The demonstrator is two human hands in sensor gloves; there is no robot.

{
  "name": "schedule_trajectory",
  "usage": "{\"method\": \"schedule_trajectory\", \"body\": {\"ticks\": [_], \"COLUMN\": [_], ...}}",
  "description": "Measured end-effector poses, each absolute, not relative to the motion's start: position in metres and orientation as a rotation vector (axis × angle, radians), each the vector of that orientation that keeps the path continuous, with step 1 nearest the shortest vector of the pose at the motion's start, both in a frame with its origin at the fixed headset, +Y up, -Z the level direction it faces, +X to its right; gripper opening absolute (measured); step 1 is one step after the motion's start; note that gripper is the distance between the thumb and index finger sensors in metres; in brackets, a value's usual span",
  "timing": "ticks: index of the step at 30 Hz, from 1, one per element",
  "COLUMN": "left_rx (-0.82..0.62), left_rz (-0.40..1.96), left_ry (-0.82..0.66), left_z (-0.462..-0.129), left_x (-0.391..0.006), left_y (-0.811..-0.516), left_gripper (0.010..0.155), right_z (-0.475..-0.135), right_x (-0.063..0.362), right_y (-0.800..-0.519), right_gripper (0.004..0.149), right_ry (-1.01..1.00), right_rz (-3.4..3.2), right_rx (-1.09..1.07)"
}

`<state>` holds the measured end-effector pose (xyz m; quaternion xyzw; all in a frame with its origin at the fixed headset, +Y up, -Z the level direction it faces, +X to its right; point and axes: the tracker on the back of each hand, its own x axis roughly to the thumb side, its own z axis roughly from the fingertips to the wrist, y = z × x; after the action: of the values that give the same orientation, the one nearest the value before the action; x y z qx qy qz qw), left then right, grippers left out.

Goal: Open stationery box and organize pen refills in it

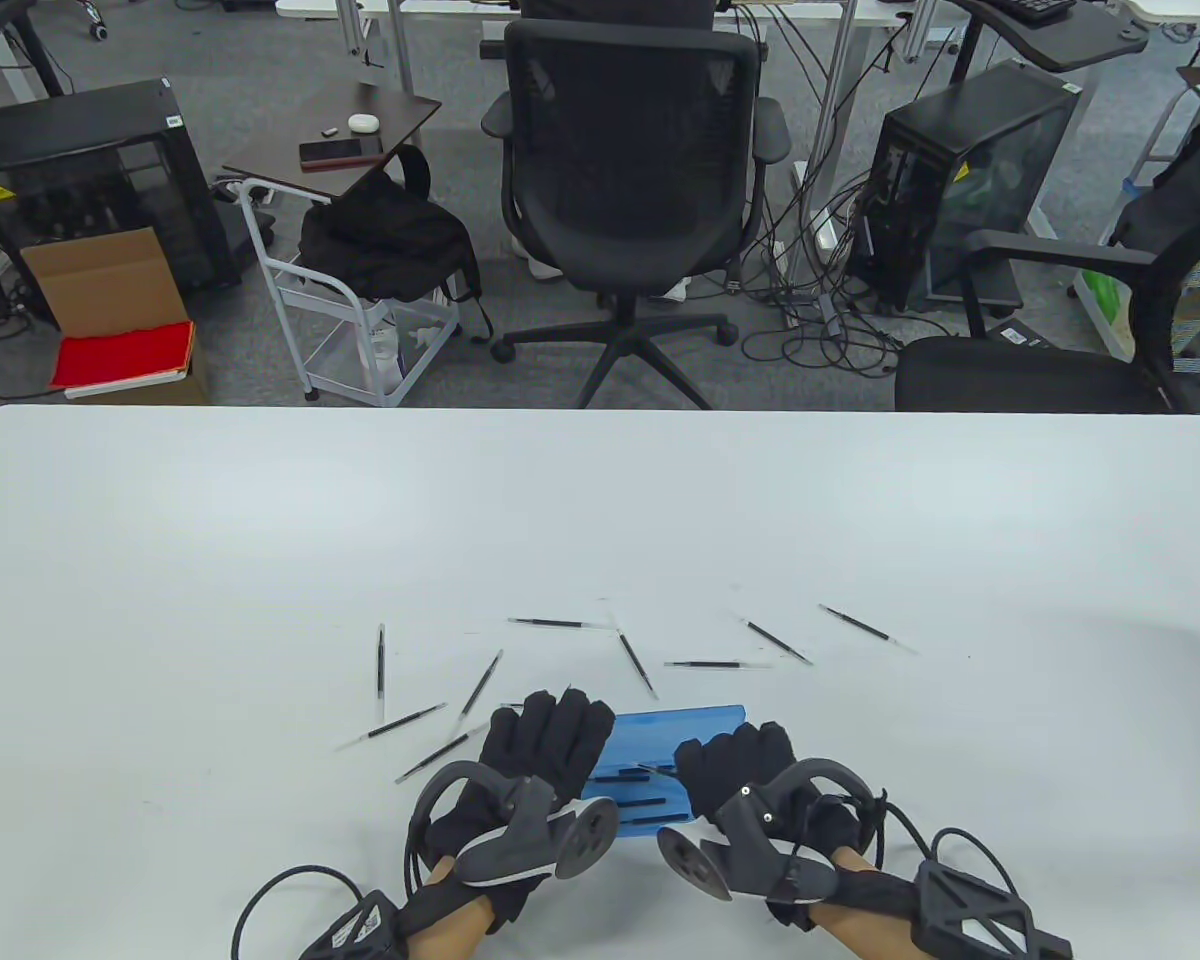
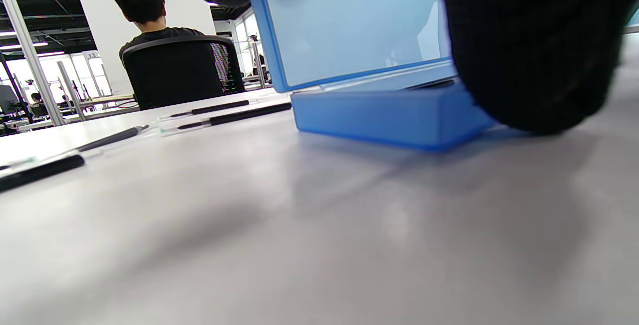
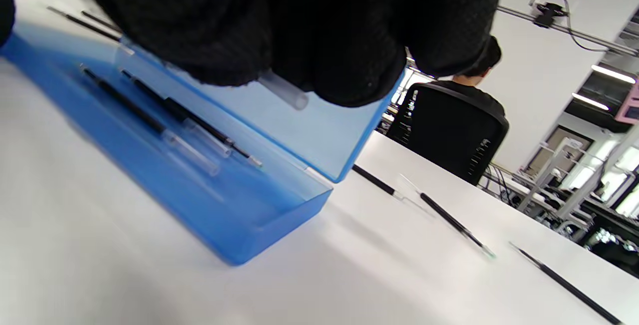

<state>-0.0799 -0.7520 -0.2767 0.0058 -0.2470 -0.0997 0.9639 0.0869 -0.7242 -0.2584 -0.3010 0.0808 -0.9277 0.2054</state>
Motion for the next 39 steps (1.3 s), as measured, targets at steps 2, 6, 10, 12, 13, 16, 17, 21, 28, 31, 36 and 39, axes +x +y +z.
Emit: {"method": "schedule_trajectory", "body": {"ticks": [2,6,10,12,13,16,17,21,28,31,36,39], "left_rx": [0.011,0.011,0.012,0.012,0.012,0.013,0.013,0.014,0.015,0.014,0.014,0.013], "left_rz": [-0.201,-0.203,-0.204,-0.203,-0.204,-0.205,-0.205,-0.207,-0.208,-0.206,-0.205,-0.205], "left_ry": [-0.501,-0.502,-0.504,-0.504,-0.504,-0.504,-0.504,-0.504,-0.503,-0.503,-0.504,-0.504], "left_z": [-0.277,-0.277,-0.277,-0.277,-0.277,-0.277,-0.277,-0.277,-0.276,-0.276,-0.276,-0.276], "left_x": [-0.08,-0.08,-0.08,-0.08,-0.08,-0.08,-0.08,-0.08,-0.08,-0.08,-0.08,-0.08], "left_y": [-0.752,-0.752,-0.752,-0.752,-0.752,-0.752,-0.752,-0.752,-0.752,-0.752,-0.752,-0.752], "left_gripper": [0.122,0.122,0.121,0.122,0.122,0.121,0.121,0.122,0.121,0.121,0.121,0.121], "right_z": [-0.258,-0.259,-0.264,-0.265,-0.265,-0.266,-0.265,-0.266,-0.265,-0.266,-0.271,-0.279], "right_x": [0.079,0.072,0.068,0.068,0.067,0.067,0.067,0.067,0.071,0.075,0.087,0.097], "right_y": [-0.732,-0.74,-0.744,-0.745,-0.745,-0.746,-0.746,-0.746,-0.74,-0.733,-0.71,-0.695], "right_gripper": [0.057,0.056,0.056,0.056,0.056,0.056,0.056,0.057,0.058,0.058,0.056,0.056], "right_ry": [0.262,0.255,0.194,0.193,0.19,0.179,0.181,0.178,0.199,0.198,0.228,0.233], "right_rz": [-2.512,-2.487,-2.515,-2.507,-2.504,-2.502,-2.501,-2.504,-2.529,-2.568,-2.688,-2.758], "right_rx": [-0.887,-0.918,-0.935,-0.934,-0.934,-0.941,-0.944,-0.942,-0.944,-0.944,-0.919,-0.869]}}
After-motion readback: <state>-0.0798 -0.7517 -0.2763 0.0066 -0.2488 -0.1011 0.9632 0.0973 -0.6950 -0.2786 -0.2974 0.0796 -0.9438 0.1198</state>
